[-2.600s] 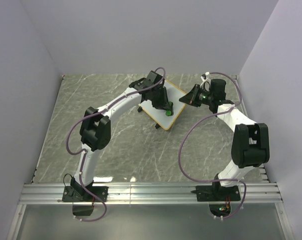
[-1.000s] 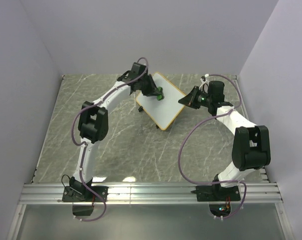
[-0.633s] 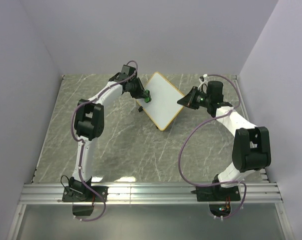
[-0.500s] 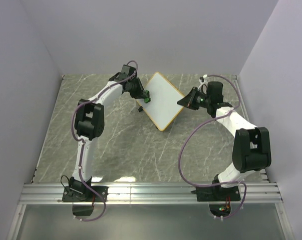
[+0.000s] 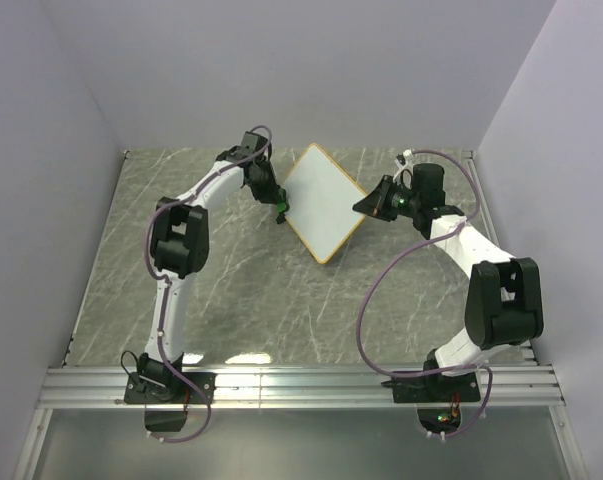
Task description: Erase the whiteboard
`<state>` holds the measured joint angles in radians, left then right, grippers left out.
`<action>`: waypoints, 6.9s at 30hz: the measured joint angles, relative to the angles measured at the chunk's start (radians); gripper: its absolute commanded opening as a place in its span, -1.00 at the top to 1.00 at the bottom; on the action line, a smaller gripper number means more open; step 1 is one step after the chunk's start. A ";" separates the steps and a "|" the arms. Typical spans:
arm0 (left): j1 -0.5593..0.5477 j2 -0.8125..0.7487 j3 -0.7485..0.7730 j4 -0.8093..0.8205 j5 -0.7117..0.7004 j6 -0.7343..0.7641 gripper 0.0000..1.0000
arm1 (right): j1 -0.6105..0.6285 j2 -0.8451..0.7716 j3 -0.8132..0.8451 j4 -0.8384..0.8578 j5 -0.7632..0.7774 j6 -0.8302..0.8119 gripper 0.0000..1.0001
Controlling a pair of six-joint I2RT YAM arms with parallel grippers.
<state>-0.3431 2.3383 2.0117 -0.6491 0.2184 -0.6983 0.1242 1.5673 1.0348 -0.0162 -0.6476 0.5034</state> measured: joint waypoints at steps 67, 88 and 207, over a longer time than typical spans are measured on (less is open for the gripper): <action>-0.211 -0.977 -0.781 -0.130 -0.336 -0.089 0.99 | -0.026 -0.043 0.014 -0.004 0.089 -0.204 1.00; -0.211 -1.018 -0.805 -0.131 -0.385 -0.108 0.99 | 0.174 -0.232 -0.195 0.142 0.415 -0.209 1.00; -0.158 -0.830 -0.816 0.018 -0.328 -0.023 0.99 | 0.145 -0.307 -0.092 -0.126 0.525 -0.312 1.00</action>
<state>-0.5011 1.5085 1.1954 -0.6308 -0.1093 -0.7212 0.2687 1.2598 0.9432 -0.1425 -0.1230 0.1917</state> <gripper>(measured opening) 0.222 0.107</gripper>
